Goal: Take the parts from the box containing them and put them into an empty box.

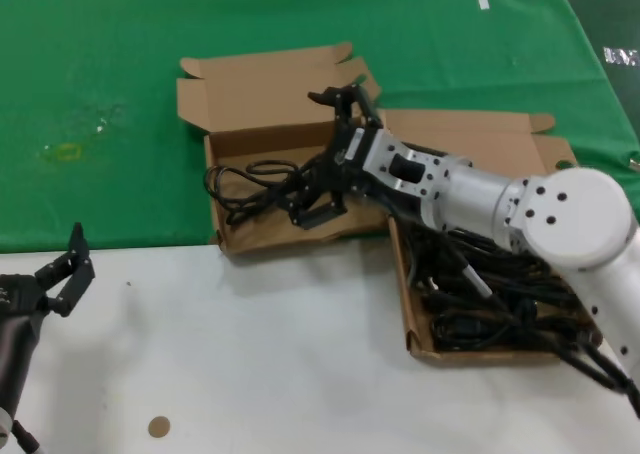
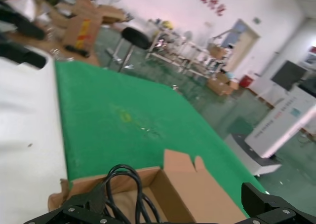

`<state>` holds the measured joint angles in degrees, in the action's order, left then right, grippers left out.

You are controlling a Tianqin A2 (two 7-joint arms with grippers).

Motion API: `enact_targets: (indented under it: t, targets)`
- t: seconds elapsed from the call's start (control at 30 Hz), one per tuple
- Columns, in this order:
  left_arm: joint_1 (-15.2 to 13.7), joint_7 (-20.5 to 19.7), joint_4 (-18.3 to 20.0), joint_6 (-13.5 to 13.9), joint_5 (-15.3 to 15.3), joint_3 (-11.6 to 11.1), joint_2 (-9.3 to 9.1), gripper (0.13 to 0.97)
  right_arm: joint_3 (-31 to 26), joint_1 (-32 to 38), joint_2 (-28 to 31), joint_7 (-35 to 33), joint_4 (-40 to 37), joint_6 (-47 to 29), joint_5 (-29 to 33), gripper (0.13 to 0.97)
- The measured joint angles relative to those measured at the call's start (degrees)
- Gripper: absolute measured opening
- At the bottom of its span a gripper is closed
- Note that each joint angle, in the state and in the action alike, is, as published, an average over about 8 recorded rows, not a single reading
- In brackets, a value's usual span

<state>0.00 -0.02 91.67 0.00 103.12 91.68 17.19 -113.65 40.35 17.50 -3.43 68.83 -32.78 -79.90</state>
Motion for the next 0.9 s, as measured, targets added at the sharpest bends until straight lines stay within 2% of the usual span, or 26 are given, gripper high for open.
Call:
enact_targets:
  t: [0.27, 0.4, 0.67, 0.9]
  targets:
    - [0.0, 0.0, 0.0, 0.0, 0.0, 0.0, 0.0, 0.753, 3.7, -6.8, -0.1, 0.6, 3.9, 5.5, -3.9, 0.966]
    - [0.0, 0.0, 0.0, 0.0, 0.0, 0.0, 0.0, 0.753, 5.6, -10.3, -0.1, 0.9, 5.8, 8.3, -5.9, 0.966]
    - [0.0, 0.0, 0.0, 0.0, 0.0, 0.0, 0.0, 0.892, 9.3, -17.0, -0.1, 1.4, 9.7, 13.9, -9.8, 0.966]
    - [0.0, 0.0, 0.0, 0.0, 0.0, 0.0, 0.0, 0.942, 12.5, -23.0, -0.2, 2.0, 13.0, 18.7, -13.3, 0.966]
